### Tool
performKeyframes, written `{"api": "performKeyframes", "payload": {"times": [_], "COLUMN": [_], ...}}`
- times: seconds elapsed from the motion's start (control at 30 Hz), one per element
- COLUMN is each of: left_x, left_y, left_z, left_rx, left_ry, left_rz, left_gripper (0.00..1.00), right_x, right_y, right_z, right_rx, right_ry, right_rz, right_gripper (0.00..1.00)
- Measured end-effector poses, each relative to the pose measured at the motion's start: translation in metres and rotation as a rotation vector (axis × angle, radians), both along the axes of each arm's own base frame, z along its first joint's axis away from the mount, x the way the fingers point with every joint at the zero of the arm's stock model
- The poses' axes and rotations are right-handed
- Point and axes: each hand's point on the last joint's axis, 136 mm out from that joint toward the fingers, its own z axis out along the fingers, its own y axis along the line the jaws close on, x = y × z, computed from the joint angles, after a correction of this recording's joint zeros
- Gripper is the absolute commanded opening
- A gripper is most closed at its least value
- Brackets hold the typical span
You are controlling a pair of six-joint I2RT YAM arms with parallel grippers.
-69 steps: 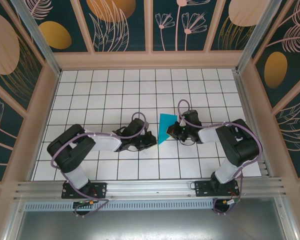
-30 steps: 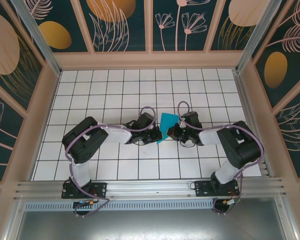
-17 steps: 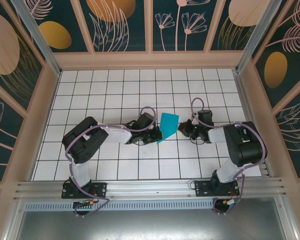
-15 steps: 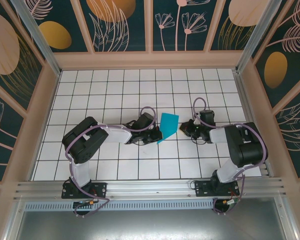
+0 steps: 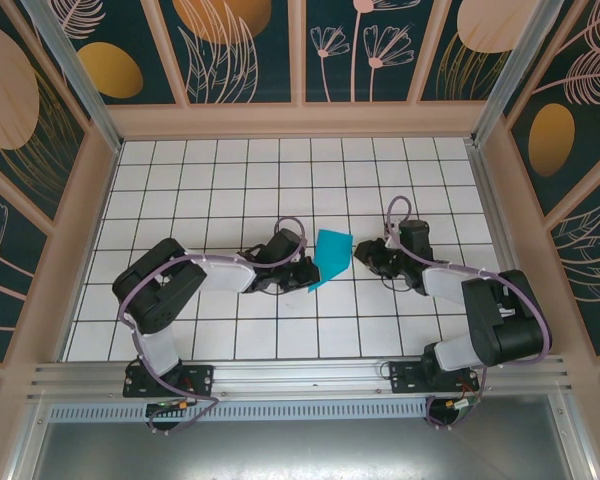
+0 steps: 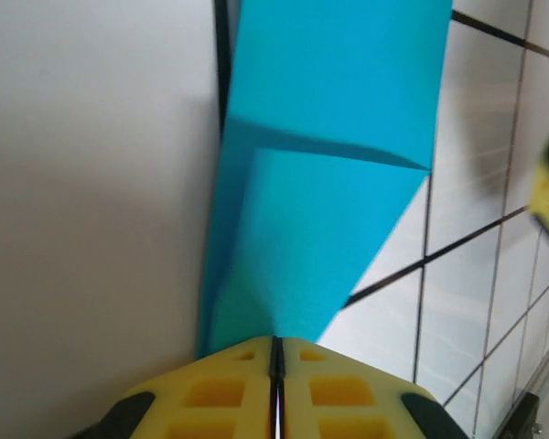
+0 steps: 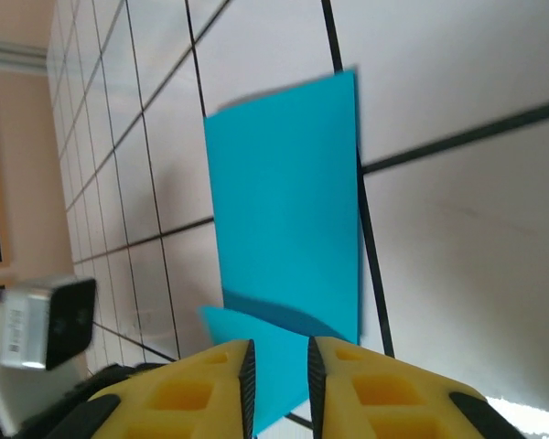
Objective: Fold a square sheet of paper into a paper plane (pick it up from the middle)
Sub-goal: Third fold the triangle at the center of the table.
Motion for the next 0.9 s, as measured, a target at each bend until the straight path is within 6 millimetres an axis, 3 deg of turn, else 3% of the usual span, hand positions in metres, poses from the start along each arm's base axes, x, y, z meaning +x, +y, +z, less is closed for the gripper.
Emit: {"api": "performKeyframes", "payload": {"times": [0.1, 0.2, 0.33, 0.6, 0.9], "left_x": [0.006, 0.021, 0.038, 0.039, 0.039], "left_y": [-0.003, -0.01, -0.018, -0.007, -0.002], "left_z": [0.021, 0.043, 0.056, 0.021, 0.015], "left_rx": [-0.011, -0.01, 0.019, 0.139, 0.174], "left_ry": [-0.045, -0.114, -0.169, -0.134, -0.137], "left_rz": [-0.009, -0.008, -0.004, -0.004, -0.004], "left_gripper": [0.16, 0.11, 0.08, 0.08, 0.08], "right_x": [-0.009, -0.012, -0.013, -0.019, -0.021], "right_y": [0.007, 0.012, 0.013, 0.02, 0.023], "right_z": [-0.004, -0.005, -0.005, -0.009, -0.021], "right_rx": [-0.003, -0.006, -0.006, 0.0, -0.004], "right_ry": [0.015, 0.021, 0.022, 0.051, 0.087], "right_rz": [0.025, 0.039, 0.041, 0.055, 0.059], "right_gripper": [0.36, 0.4, 0.43, 0.45, 0.46]}}
